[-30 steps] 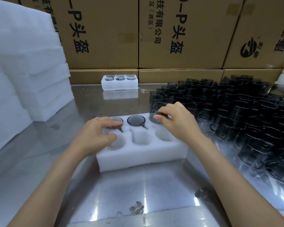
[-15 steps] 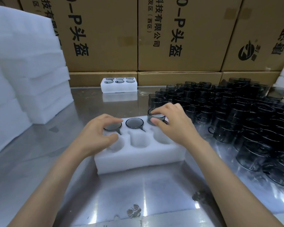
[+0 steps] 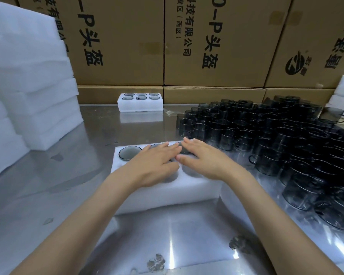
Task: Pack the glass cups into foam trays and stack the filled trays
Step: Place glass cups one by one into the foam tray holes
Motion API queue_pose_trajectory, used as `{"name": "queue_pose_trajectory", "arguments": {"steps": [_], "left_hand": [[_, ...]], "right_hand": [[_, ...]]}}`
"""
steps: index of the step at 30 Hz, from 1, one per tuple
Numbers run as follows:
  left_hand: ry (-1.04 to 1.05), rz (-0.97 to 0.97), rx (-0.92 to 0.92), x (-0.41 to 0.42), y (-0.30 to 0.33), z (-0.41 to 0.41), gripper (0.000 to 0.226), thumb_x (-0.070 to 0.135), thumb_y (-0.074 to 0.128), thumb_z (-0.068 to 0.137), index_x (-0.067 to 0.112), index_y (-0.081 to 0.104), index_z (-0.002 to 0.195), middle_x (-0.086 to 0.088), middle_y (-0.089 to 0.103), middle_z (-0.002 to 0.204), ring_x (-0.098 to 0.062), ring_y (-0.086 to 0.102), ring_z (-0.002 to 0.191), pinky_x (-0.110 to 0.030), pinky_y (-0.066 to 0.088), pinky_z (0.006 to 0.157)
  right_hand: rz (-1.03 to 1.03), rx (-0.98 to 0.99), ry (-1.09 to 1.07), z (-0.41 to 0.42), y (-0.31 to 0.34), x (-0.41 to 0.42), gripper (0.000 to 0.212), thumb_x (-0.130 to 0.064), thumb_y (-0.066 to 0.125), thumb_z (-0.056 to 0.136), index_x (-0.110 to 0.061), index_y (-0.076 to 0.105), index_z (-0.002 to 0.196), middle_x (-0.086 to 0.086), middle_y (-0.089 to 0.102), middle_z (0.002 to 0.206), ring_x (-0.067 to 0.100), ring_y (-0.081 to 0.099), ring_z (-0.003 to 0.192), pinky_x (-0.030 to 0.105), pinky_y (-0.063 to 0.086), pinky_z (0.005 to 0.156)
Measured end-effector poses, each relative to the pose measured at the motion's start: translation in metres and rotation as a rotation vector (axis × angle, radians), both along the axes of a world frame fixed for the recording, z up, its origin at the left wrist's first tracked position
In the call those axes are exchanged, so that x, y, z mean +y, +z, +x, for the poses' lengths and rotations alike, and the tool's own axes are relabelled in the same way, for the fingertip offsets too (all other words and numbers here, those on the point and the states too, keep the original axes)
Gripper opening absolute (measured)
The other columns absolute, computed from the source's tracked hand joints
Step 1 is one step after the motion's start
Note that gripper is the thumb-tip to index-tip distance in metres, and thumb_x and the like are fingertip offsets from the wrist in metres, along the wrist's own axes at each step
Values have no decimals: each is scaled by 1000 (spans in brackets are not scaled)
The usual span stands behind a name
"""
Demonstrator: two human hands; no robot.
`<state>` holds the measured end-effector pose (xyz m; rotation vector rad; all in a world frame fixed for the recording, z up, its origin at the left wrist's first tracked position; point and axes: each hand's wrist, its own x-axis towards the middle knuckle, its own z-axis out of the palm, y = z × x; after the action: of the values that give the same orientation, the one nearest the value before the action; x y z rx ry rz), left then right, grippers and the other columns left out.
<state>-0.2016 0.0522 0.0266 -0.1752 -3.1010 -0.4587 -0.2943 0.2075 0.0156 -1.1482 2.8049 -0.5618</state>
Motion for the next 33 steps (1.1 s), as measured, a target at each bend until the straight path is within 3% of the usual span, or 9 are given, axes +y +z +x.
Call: {"name": "queue_pose_trajectory", "arguments": {"steps": [3,7,9,12,15,18,23,27,33], "left_hand": [[11,10,14,0,0,-1,54,30,30,99,31,16,151,18,10,157,-1,3,144,-34,-1,116],[6,-21,31,0,-4,2,53,37,21,98,31,14,151,17,7,158,-1,-1,144,-36,-5,117],[29,-3,144,1,-5,4,51,40,23,100,29,21,150,15,15,157,-2,1,144,-36,-4,116],[79,25,454,2,-1,15,49,44,27,97,28,42,141,14,39,147,-6,24,140,-29,9,113],[49,46,750,-5,3,31,42,37,36,90,19,67,113,7,65,116,-12,53,113,-25,33,95],[83,100,914,-23,-1,43,34,28,40,91,14,71,98,5,67,100,-12,55,98,-27,40,84],[241,301,871,-56,-13,51,45,32,28,96,15,70,97,8,63,99,-17,53,95,-20,34,82],[278,365,850,-61,-17,50,47,33,26,96,16,69,95,8,64,96,-17,54,92,-22,35,80],[247,355,836,-59,-18,52,45,31,26,97,20,69,89,10,65,92,-20,55,86,-32,39,77]], "right_hand": [[-28,10,-11,-2,-2,1,68,-59,41,90,-33,22,149,-18,16,156,2,9,144,36,21,115],[-565,-201,2,-5,-7,3,60,-42,57,90,-27,36,144,-12,39,147,3,35,134,28,30,110],[-718,-17,-106,-14,-10,9,49,-32,55,93,-24,45,139,-11,47,141,7,44,128,32,35,107],[-672,182,-358,-32,-21,22,45,-28,48,96,-23,41,140,-10,37,148,13,44,128,38,39,103],[-487,135,-490,-44,-38,29,54,-28,44,97,-18,26,148,-6,17,157,19,37,135,40,38,102],[-441,129,-572,-50,-43,28,61,-26,46,97,-15,18,150,-1,14,158,23,35,135,39,39,96],[-363,214,-611,-52,-44,25,55,-28,52,94,-14,31,143,6,36,138,26,51,111,32,39,72],[-370,274,-654,-49,-42,28,28,-43,61,87,-21,60,103,-2,43,105,20,49,94,30,35,67],[-599,446,-513,-34,-26,26,21,-37,61,89,-19,57,78,-10,46,93,16,52,80,28,36,60]]}}
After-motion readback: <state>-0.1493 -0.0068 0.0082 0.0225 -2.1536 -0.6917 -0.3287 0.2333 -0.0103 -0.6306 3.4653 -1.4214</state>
